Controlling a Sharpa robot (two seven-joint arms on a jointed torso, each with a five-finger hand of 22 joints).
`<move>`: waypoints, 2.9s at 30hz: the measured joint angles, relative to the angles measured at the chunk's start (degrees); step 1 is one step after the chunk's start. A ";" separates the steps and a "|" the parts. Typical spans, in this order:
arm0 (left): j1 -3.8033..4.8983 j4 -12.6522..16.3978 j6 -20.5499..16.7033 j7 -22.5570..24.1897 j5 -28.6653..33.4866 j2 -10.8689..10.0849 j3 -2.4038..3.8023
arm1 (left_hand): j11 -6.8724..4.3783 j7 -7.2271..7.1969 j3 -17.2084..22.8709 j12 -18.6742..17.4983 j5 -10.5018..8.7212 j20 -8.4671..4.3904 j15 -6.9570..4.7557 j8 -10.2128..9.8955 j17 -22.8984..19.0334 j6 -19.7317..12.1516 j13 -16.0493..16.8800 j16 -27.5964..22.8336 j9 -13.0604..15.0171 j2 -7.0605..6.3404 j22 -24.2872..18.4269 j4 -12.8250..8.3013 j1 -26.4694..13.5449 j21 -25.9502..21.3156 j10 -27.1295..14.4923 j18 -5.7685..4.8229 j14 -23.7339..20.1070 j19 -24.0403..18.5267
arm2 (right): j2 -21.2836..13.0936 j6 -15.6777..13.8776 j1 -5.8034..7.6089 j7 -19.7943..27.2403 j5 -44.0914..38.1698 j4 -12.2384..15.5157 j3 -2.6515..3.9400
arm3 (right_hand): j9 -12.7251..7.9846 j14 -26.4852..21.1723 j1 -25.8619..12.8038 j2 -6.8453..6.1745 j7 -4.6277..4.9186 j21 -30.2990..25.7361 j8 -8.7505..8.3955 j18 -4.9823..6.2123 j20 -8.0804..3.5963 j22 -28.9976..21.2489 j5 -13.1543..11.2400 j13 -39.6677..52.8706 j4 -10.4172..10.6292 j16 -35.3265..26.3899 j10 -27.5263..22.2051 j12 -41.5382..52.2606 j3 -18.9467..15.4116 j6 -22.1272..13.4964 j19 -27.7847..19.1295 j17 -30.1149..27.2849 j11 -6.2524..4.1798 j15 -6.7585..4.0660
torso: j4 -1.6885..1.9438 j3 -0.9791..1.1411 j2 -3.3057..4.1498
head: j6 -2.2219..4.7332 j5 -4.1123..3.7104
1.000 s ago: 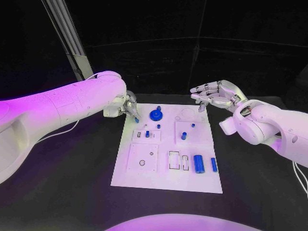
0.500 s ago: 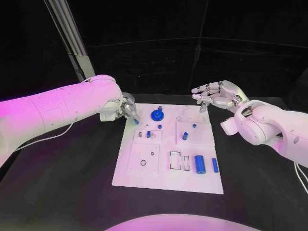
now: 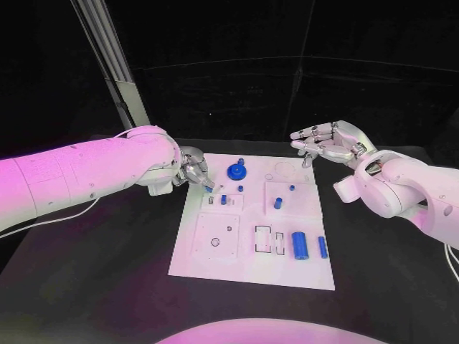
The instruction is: Assemble the parts on the task board
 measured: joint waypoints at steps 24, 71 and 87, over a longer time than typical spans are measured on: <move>-2.45 5.58 -5.03 -0.25 -2.90 -3.02 -0.10 | -0.19 -0.19 0.79 0.00 -0.06 0.00 0.00 0.22 0.00 0.20 0.01 0.00 0.01 -0.53 0.22 -0.48 -0.53 0.00 0.20 0.00 0.00 0.00 | -0.15 0.12 -0.04 0.01 0.00 -0.32 -0.02 | 0.00 0.00 0.00 0.00 0.00 -0.27 0.25 0.00 0.00 -0.06 0.28 -0.08 0.00 0.00 0.00 0.00 0.00 0.00 0.00 0.07 0.00 0.00 | 0.03 -0.03 0.07 | -0.30 -0.02; -2.52 4.25 -2.02 -2.21 -3.93 -1.20 -0.04 | -1.03 -1.23 4.97 0.00 -0.15 -0.18 -0.43 3.27 0.00 1.48 0.35 0.00 0.98 -3.16 0.35 -2.29 -4.26 0.00 1.22 0.00 0.00 0.18 | 0.02 0.34 -0.06 0.04 0.00 -0.36 -0.03 | 0.00 0.00 0.00 0.00 0.00 -0.27 0.24 0.00 0.00 -0.04 0.28 -0.06 0.00 0.00 0.00 0.00 0.00 0.00 0.00 0.05 0.00 0.00 | 0.00 0.00 0.07 | -0.86 -0.21; -2.52 3.58 -1.53 -4.38 -3.93 -0.20 -0.05 | -1.55 -2.36 4.39 0.24 -0.14 -0.55 -0.84 4.65 0.00 2.77 0.86 0.00 1.29 -4.45 0.74 -1.39 -7.32 0.00 1.73 -0.01 0.01 0.15 | 0.13 0.36 -0.07 0.04 0.00 -0.39 -0.03 | 0.00 0.00 0.00 0.00 0.00 -0.27 0.24 -0.01 0.00 -0.04 0.28 -0.06 0.00 0.00 0.00 0.00 0.00 0.00 0.00 0.05 0.00 0.00 | -0.01 0.01 0.04 | -1.04 -0.30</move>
